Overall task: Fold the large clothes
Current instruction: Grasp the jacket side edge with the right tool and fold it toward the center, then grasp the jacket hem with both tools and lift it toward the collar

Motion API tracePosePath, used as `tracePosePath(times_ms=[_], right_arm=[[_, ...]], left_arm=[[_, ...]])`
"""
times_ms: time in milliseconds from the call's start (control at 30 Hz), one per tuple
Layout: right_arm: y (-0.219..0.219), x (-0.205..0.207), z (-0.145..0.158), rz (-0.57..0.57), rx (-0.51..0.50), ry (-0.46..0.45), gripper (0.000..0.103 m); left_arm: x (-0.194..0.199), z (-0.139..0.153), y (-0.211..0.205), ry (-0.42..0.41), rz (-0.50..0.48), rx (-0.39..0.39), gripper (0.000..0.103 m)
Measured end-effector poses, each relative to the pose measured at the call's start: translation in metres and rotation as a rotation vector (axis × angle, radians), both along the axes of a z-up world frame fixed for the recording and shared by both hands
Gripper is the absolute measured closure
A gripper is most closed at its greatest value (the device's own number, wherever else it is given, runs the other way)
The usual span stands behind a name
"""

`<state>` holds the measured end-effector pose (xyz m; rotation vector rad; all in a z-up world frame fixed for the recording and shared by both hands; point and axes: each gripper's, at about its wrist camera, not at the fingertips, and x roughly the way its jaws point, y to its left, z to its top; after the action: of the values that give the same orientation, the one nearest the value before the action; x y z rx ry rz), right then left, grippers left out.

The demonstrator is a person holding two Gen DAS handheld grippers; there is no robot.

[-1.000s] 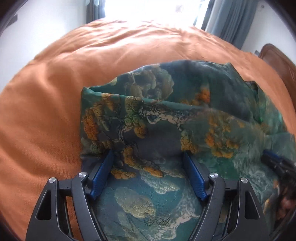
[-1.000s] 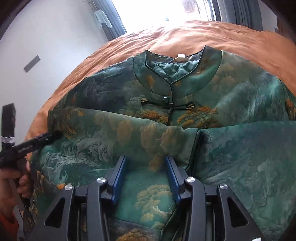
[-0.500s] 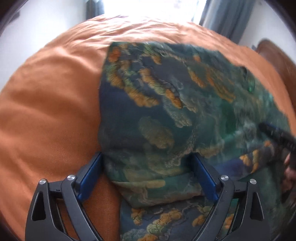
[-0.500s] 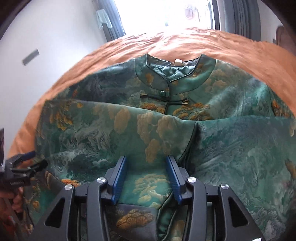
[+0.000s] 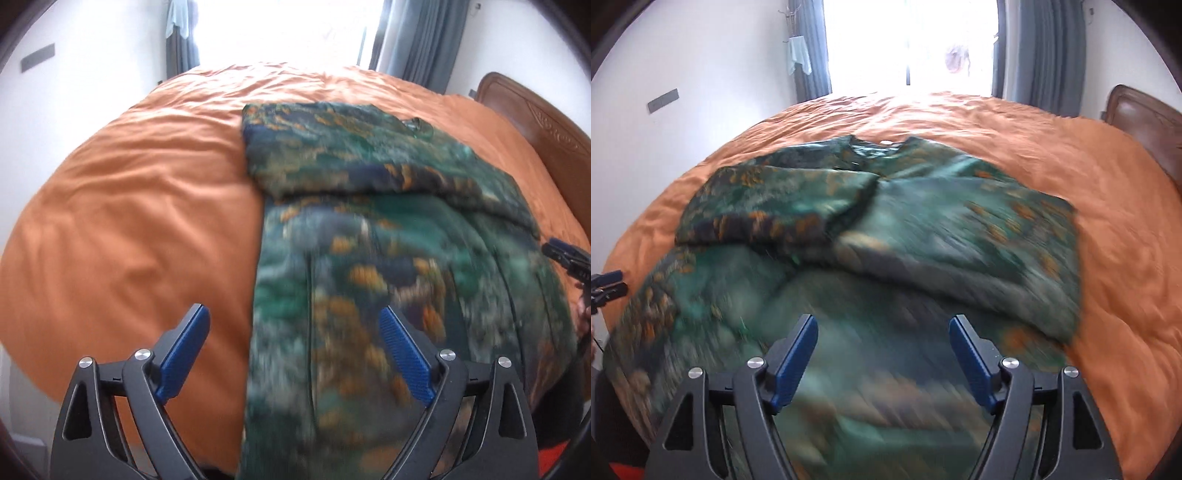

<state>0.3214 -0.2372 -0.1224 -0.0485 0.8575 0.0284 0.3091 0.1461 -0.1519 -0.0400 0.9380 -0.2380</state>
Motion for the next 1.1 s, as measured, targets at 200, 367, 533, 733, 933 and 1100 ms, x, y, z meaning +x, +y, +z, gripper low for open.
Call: tracePosePath(times_ms=[200,367,533,733,933,1100], right_arm=[[-0.044,-0.080,0.001,-0.108,-0.088,-0.021,0.027],[-0.088,-0.119,0.001,-0.173,0.008,0.009,0.027],[-0.137,-0.142,-0.019,-0.179,0.131,0.141,0.026],[-0.146,-0.150,-0.056,-0.046,0.326,0.250,0.025],[-0.126,-0.146,-0.055,0.043,0.343,0.301,0.080],[-0.120,-0.146,-0.027,0.039,0.328,0.273,0.088]], left_arm=[[-0.021,-0.004,0.005,0.013,0.019,0.010,0.009],[-0.018,-0.020,0.012,0.085,-0.019,-0.063,0.005],[-0.018,-0.049,0.001,0.170,-0.112,-0.064,0.004],[-0.018,-0.069,-0.014,0.207,-0.153,-0.073,0.000],[-0.032,-0.061,-0.019,0.280,-0.186,-0.084,0.043],[-0.035,-0.043,-0.018,0.304,-0.130,-0.126,0.088]])
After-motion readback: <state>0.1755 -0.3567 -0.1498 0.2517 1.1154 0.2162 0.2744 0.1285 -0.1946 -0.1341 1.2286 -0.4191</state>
